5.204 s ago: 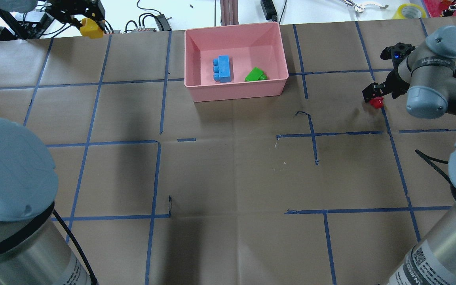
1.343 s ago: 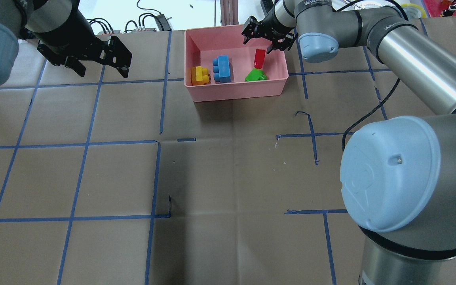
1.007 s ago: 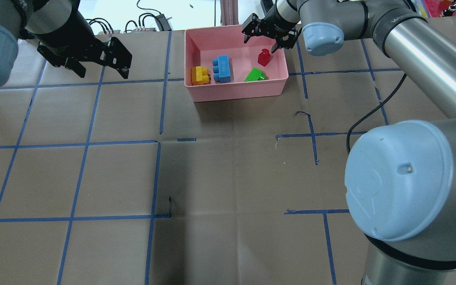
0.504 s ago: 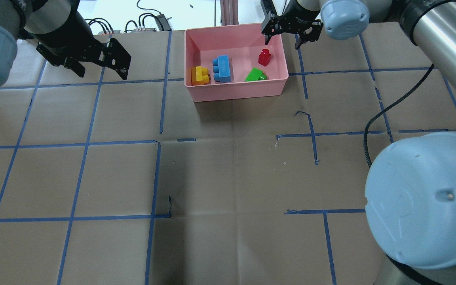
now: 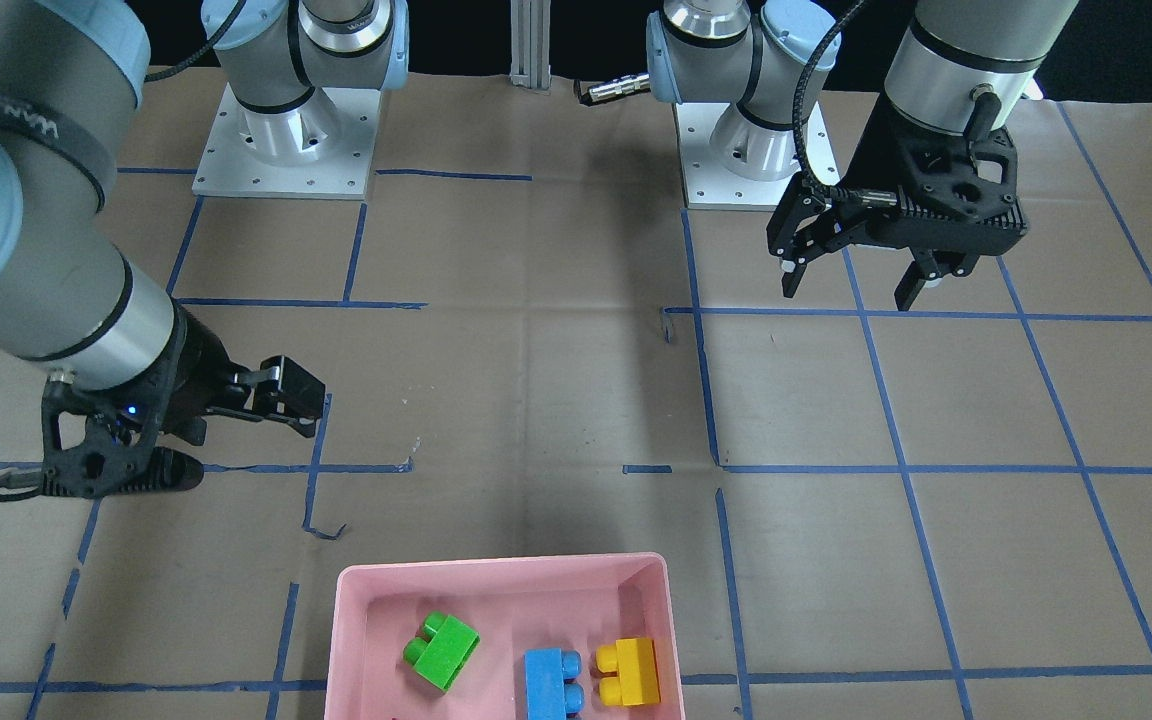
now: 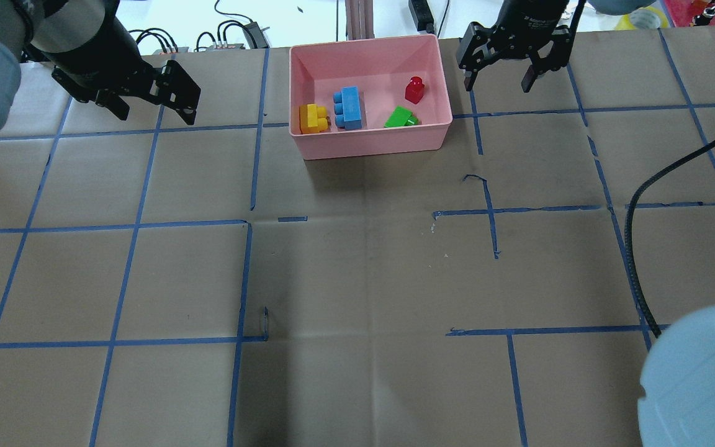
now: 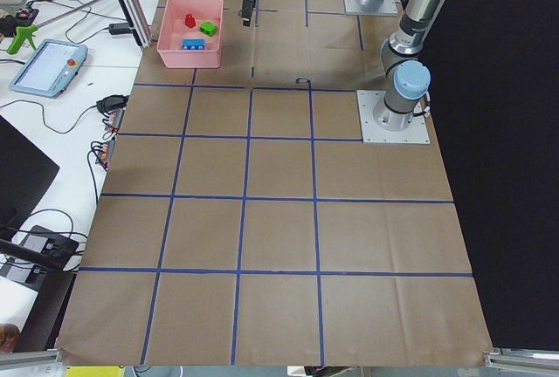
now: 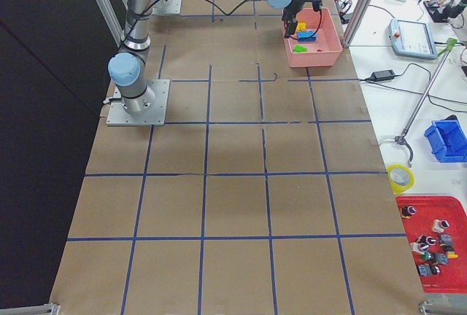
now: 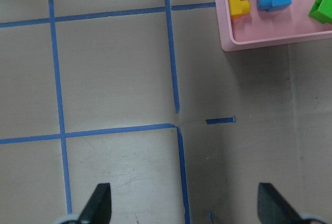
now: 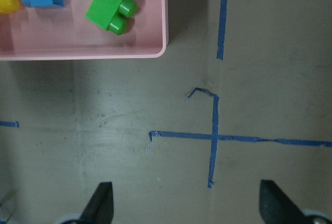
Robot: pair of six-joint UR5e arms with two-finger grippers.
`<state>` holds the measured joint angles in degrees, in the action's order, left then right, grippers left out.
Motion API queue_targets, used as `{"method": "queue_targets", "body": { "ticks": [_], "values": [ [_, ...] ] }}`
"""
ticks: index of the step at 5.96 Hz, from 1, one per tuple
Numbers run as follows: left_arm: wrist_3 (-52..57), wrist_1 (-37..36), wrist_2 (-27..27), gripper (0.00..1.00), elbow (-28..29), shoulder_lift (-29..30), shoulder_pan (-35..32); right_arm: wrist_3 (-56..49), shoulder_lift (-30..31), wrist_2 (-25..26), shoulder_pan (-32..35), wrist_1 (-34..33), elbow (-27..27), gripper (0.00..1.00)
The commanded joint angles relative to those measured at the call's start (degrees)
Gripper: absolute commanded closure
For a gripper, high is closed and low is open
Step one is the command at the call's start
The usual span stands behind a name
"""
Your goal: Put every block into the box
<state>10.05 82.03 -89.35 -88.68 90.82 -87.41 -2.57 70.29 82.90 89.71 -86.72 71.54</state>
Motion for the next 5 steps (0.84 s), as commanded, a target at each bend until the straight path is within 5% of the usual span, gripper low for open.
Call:
{"method": "queue_targets", "body": {
  "ticks": [1, 3, 5],
  "values": [
    [-0.1, 0.1, 0.0, 0.01, 0.0, 0.0, 0.2, 0.1, 9.4, 1.6, 0.0, 1.9, 5.5, 0.0],
    [-0.5, 0.1, 0.0, 0.01, 0.3, 0.0, 0.0, 0.8, 17.3, 8.1, 0.1, -10.3, 21.9, 0.0],
    [-1.6, 0.1, -0.1, 0.01, 0.4, 0.2, -0.4, 4.2, 19.8, 7.5, 0.5, -13.7, 26.5, 0.0]
  ]
}}
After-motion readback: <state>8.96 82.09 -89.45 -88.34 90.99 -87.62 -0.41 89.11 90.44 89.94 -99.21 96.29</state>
